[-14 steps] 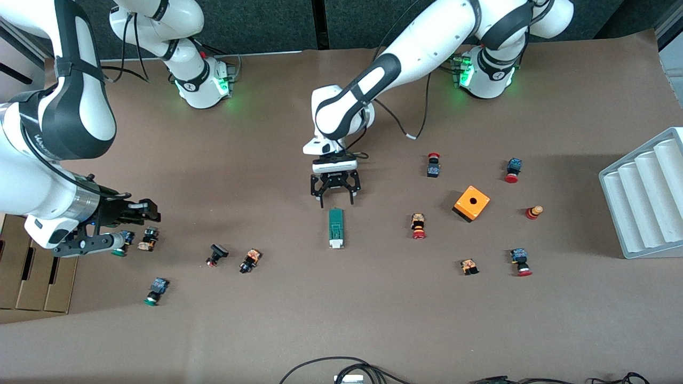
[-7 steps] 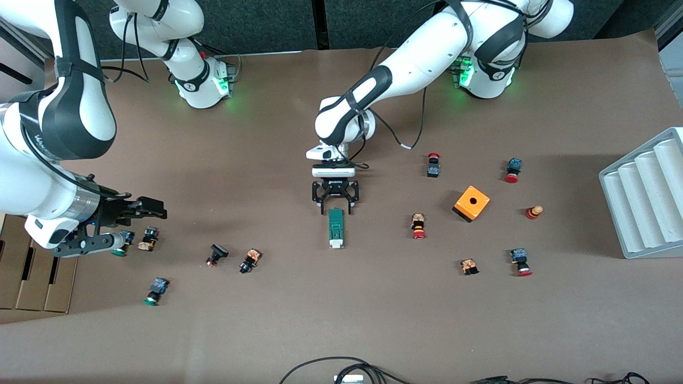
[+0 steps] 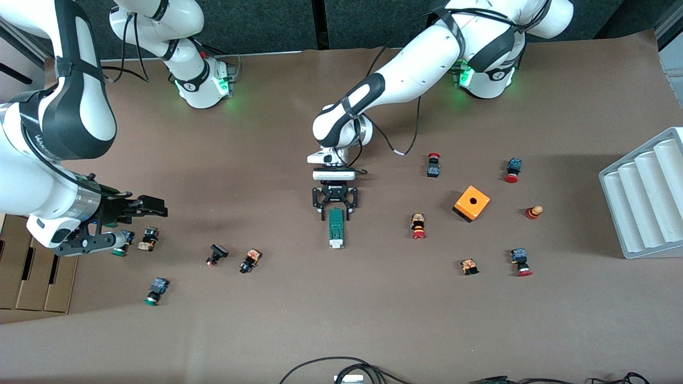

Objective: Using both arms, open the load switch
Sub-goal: 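Lower the left gripper onto the green switch base and grip it, then hold the switch base with the left gripper while the right gripper reaches over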

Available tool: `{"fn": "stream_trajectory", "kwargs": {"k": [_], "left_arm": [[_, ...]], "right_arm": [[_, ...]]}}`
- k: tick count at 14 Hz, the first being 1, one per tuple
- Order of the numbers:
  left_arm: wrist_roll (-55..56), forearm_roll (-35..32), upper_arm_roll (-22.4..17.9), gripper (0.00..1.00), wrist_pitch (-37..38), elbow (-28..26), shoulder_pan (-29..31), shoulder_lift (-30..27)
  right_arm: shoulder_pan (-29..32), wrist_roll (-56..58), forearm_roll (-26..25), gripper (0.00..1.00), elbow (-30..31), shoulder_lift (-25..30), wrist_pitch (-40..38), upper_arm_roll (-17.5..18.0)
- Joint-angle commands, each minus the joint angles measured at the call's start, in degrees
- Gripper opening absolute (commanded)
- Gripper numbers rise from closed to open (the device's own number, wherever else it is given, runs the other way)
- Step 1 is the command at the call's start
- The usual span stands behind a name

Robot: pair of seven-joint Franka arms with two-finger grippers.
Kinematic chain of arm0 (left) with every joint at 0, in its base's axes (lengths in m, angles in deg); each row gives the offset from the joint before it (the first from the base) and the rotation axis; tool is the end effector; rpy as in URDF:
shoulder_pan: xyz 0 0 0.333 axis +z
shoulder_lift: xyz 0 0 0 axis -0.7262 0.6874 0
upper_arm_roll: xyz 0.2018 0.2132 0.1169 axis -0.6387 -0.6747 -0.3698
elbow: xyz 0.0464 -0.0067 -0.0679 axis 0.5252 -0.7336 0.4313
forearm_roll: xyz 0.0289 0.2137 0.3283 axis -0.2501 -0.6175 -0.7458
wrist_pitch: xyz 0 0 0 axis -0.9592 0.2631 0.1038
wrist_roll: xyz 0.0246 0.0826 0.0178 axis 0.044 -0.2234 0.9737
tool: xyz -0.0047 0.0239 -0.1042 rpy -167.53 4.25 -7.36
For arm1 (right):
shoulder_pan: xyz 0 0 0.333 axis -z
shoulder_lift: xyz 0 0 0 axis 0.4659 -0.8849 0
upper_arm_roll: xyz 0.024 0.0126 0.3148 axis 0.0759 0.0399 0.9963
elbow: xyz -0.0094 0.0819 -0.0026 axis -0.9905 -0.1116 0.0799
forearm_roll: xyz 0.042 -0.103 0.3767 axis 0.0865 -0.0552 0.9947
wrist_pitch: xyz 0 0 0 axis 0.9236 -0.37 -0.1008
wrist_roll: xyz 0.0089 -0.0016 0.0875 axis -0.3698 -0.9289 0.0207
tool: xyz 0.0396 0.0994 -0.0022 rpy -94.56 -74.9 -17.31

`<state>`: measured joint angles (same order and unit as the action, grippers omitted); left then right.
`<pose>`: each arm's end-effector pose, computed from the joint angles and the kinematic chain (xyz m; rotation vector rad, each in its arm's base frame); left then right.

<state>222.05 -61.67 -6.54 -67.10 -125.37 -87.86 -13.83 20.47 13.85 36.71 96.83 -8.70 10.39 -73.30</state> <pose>0.3699 -0.5578 0.0845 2.6626 0.0365 1.5887 0.6200 0.0476 0.4855 -3.0036 -0.1486 0.1756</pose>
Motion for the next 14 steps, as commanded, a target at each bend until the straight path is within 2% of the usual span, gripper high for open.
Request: {"fn": "stream_trajectory", "kwargs": {"k": [1,4,7,12,14], "left_arm": [[1.4,-0.9,-0.5,0.81,1.5,1.4,-1.3,0.8],[1.8,-0.7,-0.5,0.78,3.2,0.8,-2.5,1.1],[3.1,-0.9,-0.5,0.75,4.3,0.0,-2.7,1.1],[3.4,-0.9,-0.5,0.75,5.8,-0.8,-3.3,1.1],[3.4,-0.9,-0.5,0.71,5.8,-0.8,-3.3,1.1]], "right_arm": [[-0.1,0.7,1.6,1.00,-0.6,-0.4,-0.6,-0.2],[-0.2,1.1,1.6,1.00,-1.0,-1.8,-0.4,0.1],[-3.6,1.2,2.4,1.00,-3.0,-3.6,1.9,0.1],[-9.2,1.4,2.4,1.00,-10.6,-11.5,4.5,0.3],[-10.5,2.5,2.4,0.99,-11.0,-13.7,7.5,0.4]]}}
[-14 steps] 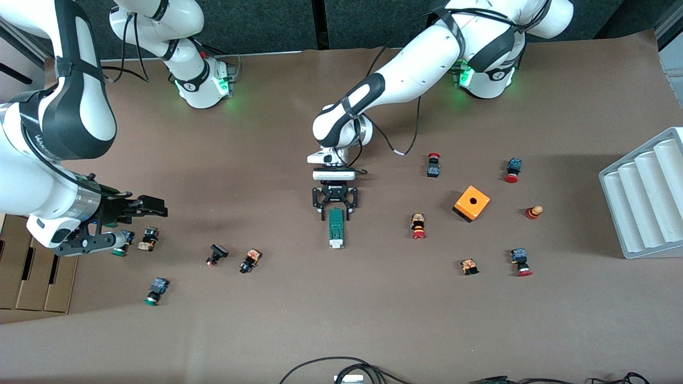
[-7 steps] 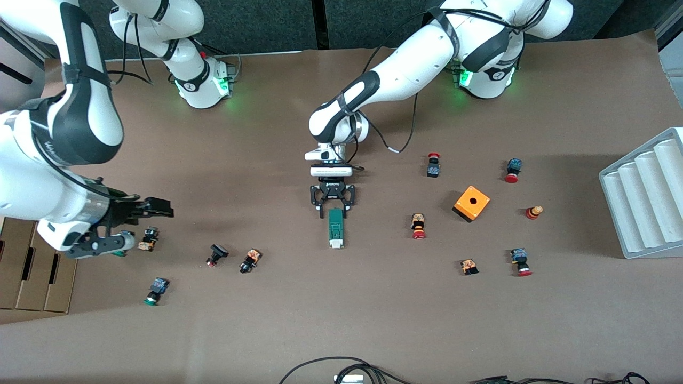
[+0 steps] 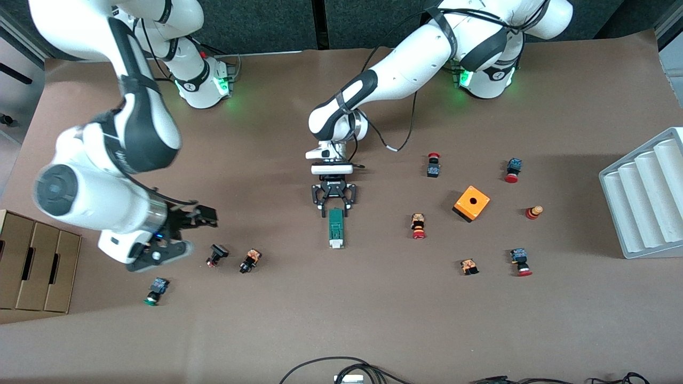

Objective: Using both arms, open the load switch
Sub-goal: 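Hold the switch base with the left gripper while the right gripper reaches over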

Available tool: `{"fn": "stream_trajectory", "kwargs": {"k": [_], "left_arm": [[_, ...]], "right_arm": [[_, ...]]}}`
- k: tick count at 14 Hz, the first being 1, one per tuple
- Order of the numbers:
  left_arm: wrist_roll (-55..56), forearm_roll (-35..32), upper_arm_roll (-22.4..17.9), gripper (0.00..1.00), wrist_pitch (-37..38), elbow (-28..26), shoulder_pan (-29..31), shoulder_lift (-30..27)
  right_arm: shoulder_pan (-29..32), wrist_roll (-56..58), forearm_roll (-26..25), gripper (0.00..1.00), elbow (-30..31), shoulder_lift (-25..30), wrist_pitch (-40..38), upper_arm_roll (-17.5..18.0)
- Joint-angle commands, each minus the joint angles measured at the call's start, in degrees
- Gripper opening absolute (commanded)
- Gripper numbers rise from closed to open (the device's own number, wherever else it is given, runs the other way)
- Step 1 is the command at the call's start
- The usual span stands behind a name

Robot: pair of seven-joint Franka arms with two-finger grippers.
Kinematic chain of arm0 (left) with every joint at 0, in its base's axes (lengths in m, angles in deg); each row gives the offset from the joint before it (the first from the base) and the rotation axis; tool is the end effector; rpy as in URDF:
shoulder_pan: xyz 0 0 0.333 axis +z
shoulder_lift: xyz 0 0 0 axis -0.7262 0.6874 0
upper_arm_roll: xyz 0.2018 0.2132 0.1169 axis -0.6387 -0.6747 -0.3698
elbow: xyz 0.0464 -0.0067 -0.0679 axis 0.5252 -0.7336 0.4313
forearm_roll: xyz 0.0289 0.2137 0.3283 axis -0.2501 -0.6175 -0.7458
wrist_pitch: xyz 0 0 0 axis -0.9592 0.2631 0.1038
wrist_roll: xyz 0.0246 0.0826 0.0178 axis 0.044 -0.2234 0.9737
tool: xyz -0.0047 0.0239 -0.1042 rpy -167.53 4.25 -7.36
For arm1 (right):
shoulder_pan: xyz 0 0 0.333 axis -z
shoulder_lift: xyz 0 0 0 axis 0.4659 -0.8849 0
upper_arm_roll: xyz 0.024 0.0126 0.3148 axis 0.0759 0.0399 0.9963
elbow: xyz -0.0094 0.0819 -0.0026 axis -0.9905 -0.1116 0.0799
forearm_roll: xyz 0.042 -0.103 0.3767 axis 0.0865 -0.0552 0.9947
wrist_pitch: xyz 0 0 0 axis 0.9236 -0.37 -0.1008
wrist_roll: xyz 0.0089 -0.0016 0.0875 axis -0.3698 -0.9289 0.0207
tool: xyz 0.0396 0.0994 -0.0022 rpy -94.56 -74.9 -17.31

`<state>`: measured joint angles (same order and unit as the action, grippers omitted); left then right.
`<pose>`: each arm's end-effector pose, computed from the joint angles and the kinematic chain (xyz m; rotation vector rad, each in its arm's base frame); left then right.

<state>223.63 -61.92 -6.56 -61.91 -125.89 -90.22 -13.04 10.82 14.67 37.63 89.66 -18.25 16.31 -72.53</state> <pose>0.3522 -0.5618 0.0754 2.6381 0.0453 1.6759 0.6509 0.1726 0.4445 -2.9810 -0.4258 0.0989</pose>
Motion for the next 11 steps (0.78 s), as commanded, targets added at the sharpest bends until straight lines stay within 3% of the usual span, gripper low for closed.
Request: {"fn": "stream_trajectory", "kwargs": {"k": [1,5,9,11], "left_arm": [[1.8,-0.7,-0.5,0.66,0.6,-0.3,-0.9,0.3],[1.9,-0.7,-0.4,0.40,0.6,-0.3,-1.0,0.5],[1.9,-0.7,-0.5,0.39,0.6,-0.3,-1.0,0.5],[1.9,-0.7,-0.5,0.39,0.6,-0.3,-1.0,0.5]], "right_arm": [[-1.9,2.2,1.5,0.99,-3.8,-5.5,3.9,-0.3],[-5.0,16.9,1.5,0.99,-4.0,-11.2,14.2,-0.3],[-9.8,21.2,1.3,0.98,-4.0,-14.5,20.3,-0.3],[-13.0,21.1,1.0,0.91,-4.0,-16.0,22.7,-0.6]]}}
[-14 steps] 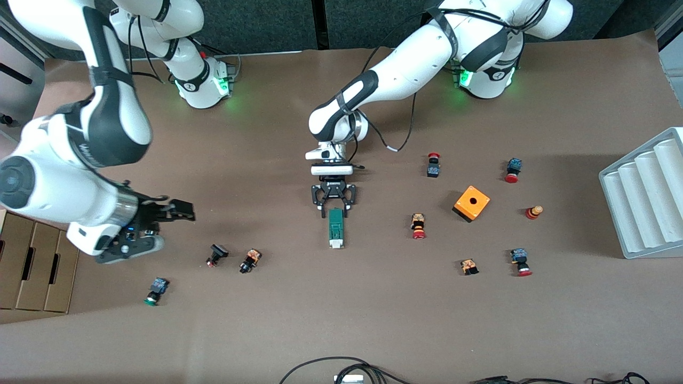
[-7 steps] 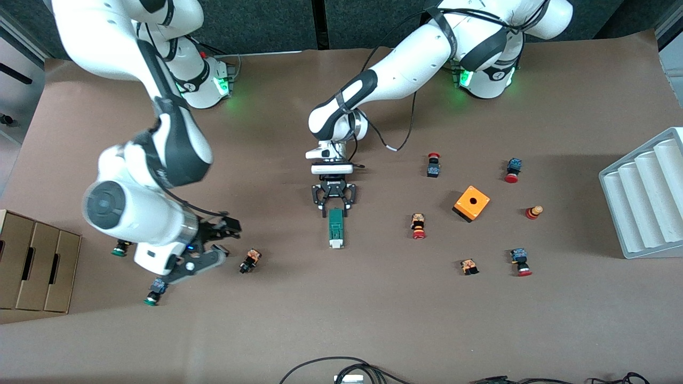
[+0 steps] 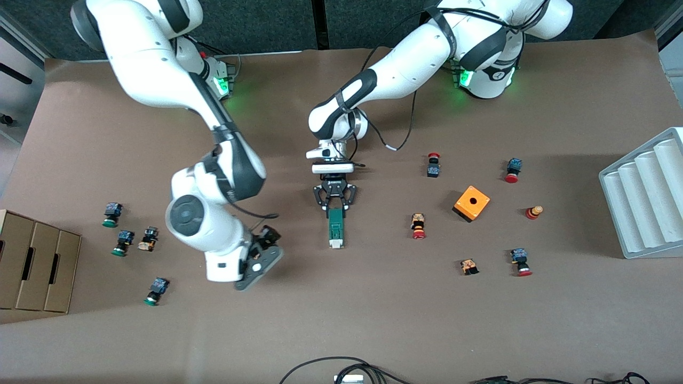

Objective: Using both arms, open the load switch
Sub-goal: 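Hold the switch base with the left gripper while the right gripper reaches over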

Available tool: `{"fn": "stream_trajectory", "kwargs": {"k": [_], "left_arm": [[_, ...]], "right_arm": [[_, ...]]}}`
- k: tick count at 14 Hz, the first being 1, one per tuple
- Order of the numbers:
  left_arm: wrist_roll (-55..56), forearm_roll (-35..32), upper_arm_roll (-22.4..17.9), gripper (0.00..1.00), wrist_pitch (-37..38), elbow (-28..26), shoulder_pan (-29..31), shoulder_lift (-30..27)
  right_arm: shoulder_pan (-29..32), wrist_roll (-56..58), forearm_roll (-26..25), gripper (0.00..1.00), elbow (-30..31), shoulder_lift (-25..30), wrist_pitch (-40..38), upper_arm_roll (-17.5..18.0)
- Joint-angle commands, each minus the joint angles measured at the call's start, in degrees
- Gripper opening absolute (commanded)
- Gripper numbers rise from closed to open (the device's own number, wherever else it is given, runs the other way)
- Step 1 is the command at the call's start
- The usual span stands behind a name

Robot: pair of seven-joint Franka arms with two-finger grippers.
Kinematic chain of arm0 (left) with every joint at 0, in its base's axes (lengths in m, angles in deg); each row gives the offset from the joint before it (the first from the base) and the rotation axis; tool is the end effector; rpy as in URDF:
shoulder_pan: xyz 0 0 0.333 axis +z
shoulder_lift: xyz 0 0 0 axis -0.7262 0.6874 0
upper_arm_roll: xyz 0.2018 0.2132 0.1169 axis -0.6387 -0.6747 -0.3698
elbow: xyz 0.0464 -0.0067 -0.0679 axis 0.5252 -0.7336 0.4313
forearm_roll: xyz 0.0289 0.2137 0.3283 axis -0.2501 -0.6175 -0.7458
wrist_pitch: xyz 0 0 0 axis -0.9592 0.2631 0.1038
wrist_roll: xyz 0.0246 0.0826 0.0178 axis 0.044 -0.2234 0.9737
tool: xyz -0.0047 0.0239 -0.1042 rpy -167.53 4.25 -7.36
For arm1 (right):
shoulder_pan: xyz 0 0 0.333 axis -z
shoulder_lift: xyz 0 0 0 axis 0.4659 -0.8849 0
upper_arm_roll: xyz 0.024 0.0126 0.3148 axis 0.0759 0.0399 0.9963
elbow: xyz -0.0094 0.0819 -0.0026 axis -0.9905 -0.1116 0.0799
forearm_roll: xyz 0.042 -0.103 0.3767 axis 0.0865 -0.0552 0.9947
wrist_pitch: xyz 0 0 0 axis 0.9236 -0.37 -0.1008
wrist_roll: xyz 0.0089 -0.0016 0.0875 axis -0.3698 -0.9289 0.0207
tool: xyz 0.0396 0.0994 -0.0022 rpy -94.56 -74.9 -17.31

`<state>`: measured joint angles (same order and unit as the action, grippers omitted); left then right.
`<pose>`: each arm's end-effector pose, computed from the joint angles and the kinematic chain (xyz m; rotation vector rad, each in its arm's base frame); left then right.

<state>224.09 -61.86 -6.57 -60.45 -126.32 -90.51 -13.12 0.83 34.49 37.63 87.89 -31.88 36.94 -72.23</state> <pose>0.3504 -0.5601 0.0747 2.6326 0.0569 1.7027 0.6627 0.3033 0.3239 -2.8097 -1.1480 -0.1495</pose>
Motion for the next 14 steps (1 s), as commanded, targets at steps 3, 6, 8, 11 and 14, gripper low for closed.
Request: {"fn": "stream_trajectory", "kwargs": {"k": [3,6,8,11,14], "left_arm": [[1.4,-0.7,-0.4,0.39,-0.9,0.0,-0.7,0.6],[1.3,-0.7,-0.5,0.40,-0.9,0.1,-0.7,0.6],[1.4,-0.7,-0.5,0.40,-0.9,0.0,-0.7,0.6],[1.3,-0.7,-0.5,0.40,-0.9,0.2,-0.7,0.6],[1.3,-0.7,-0.5,0.40,-0.9,0.2,-0.6,0.6]], "right_arm": [[-5.4,1.8,0.7,0.71,-2.2,-4.3,6.0,-1.0],[-6.7,2.3,0.4,0.71,-2.2,-6.3,9.1,-1.2],[-7.7,4.7,-0.5,0.72,-2.5,-7.7,10.5,-1.2],[-8.9,5.5,-0.7,0.71,-3.1,-8.9,11.5,-1.1],[-10.2,5.4,-0.7,0.62,-3.2,-8.9,11.5,-1.0]]}}
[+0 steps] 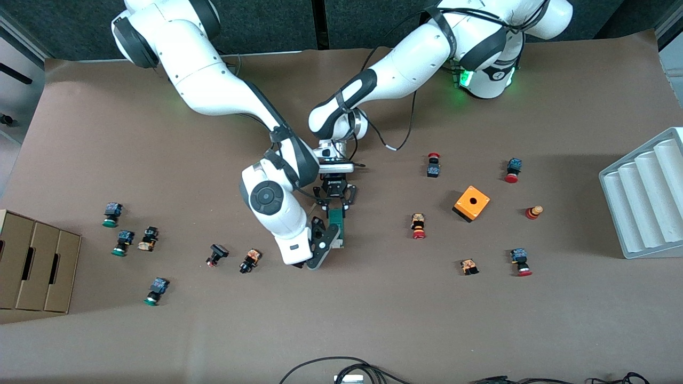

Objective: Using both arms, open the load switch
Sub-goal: 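Hold the switch base with the left gripper while the right gripper reaches over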

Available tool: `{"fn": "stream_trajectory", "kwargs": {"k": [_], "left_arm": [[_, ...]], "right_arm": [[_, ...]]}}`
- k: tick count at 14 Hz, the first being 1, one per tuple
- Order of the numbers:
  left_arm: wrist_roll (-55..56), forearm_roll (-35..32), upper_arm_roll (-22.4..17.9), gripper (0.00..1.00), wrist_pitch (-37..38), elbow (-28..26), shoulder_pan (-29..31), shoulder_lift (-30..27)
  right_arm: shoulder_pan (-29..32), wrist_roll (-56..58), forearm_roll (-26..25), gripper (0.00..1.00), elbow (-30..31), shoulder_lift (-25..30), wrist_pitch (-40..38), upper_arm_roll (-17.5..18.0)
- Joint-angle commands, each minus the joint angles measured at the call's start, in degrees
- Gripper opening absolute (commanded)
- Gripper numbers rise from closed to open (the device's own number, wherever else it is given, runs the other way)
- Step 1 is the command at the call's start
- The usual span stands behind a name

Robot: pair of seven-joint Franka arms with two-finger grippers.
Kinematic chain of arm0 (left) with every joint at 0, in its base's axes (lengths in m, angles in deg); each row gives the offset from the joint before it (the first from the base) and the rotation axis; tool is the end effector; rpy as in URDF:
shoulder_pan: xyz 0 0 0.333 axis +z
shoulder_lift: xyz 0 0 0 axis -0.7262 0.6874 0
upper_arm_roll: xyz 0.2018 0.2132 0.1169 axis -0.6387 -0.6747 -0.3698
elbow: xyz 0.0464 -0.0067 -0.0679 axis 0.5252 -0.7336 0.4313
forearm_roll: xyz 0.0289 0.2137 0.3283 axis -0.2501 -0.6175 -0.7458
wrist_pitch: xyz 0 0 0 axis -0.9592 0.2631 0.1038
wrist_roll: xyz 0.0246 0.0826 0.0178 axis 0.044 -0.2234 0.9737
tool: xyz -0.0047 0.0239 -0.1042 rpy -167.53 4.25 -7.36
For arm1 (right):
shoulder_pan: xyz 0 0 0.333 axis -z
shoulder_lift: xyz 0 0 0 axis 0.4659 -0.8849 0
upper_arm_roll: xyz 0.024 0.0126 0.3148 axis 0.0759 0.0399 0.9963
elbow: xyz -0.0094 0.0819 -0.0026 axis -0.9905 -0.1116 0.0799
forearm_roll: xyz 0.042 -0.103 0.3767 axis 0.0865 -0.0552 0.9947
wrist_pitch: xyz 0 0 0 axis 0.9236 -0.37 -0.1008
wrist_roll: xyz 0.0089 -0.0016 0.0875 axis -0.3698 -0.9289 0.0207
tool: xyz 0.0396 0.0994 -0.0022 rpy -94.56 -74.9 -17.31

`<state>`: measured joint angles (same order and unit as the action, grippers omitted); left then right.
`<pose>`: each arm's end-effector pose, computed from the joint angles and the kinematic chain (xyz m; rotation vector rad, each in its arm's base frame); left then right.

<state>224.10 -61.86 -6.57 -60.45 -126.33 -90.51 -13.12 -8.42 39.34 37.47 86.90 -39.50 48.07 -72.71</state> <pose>0.3503 -0.5601 0.0746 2.6327 0.0570 1.7026 0.6235 0.4078 0.2538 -2.6735 -1.4686 -0.2673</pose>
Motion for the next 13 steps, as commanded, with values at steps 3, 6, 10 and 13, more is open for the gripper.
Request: {"fn": "stream_trajectory", "kwargs": {"k": [3,6,10,13], "left_arm": [[1.3,-0.8,-0.5,0.40,-0.9,0.2,-0.6,0.5],[1.2,-0.8,-0.5,0.40,-0.9,0.3,-0.6,0.5],[1.1,-0.7,-0.5,0.40,-0.9,0.4,-0.6,0.5],[1.1,-0.7,-0.5,0.40,-0.9,0.3,-0.5,0.5]], "right_arm": [[-2.0,0.4,-0.5,0.61,-2.1,-1.3,0.4,-0.8],[-2.0,2.0,-2.0,0.61,-2.0,-1.8,0.8,-0.9],[-2.1,4.4,-3.6,0.61,-2.0,-2.4,2.9,-0.8],[-2.9,4.7,-3.6,0.61,-2.1,-3.3,5.5,-0.8]]}}
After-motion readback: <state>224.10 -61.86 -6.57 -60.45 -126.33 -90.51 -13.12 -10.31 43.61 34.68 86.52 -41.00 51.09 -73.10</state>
